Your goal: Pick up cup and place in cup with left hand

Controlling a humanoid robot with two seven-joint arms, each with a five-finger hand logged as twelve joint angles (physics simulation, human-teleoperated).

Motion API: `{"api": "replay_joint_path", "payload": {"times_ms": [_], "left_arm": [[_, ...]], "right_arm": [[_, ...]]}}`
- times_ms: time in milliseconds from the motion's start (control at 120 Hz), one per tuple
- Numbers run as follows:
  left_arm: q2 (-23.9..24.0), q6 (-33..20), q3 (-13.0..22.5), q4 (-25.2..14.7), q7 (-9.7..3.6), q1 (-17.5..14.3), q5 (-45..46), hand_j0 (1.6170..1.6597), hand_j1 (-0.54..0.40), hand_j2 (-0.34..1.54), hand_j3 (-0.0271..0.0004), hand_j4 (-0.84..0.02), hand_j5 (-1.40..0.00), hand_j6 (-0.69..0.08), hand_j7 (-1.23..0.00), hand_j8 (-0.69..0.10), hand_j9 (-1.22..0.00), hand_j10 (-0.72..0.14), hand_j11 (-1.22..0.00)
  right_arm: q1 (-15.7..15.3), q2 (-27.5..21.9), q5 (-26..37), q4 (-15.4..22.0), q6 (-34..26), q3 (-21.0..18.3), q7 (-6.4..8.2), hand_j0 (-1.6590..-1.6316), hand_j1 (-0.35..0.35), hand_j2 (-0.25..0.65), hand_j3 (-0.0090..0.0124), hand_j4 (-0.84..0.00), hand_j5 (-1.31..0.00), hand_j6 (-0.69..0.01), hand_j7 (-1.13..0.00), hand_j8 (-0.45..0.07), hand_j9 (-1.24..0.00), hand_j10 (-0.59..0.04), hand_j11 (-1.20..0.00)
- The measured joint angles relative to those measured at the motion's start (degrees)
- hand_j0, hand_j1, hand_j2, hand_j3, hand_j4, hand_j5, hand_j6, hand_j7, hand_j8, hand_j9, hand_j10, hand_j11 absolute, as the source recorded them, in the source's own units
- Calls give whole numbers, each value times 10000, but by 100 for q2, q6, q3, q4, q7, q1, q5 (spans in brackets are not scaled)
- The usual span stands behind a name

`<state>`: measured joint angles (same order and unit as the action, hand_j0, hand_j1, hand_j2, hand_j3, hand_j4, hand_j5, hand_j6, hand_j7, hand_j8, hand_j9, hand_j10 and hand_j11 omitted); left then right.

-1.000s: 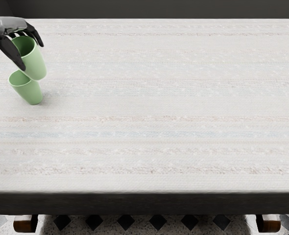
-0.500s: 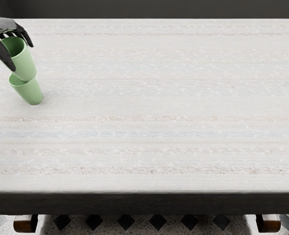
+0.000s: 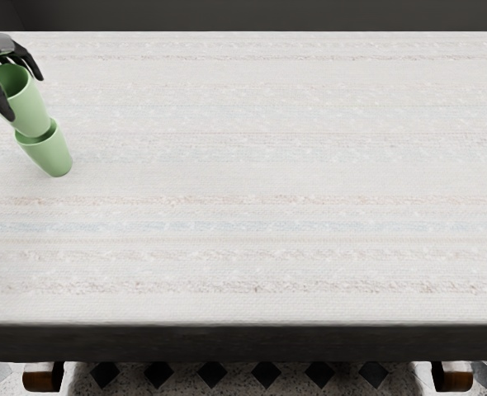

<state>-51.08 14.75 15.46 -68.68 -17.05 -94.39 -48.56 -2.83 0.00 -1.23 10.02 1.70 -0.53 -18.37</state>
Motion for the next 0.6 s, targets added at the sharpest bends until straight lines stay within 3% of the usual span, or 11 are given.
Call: {"api": "replay_joint_path", "payload": {"times_ms": [233, 458, 600], "left_arm": [[45, -12, 6, 186, 39, 107, 23, 16561, -2295, 2565, 0, -3975, -5973, -2825, -5823, -2334, -5731, -3247, -5730], [119, -19, 4, 384, 61, 196, 39, 16563, -1248, 1459, 0, -3915, -5584, -3483, -5530, -2991, -5410, -3999, -5456], [176, -22, -6, 445, 81, 185, 55, 16567, -1031, 1092, 0, -3928, -5453, -3711, -5429, -3133, -5341, -4032, -5362]], "right_arm": [[-1, 0, 0, 1, -1, 0, 0, -16581, -3491, 0, 0, -1, 0, -2, 0, -1, 0, -1, 0], [-1, 0, 0, 0, -1, 0, 0, -16581, -3491, 0, 0, -1, 0, -2, 0, -1, 0, -1, 0], [-1, 0, 0, 0, 0, 0, 0, -16581, -3491, 0, 0, -1, 0, -2, 0, -2, 0, -1, 0]]}}
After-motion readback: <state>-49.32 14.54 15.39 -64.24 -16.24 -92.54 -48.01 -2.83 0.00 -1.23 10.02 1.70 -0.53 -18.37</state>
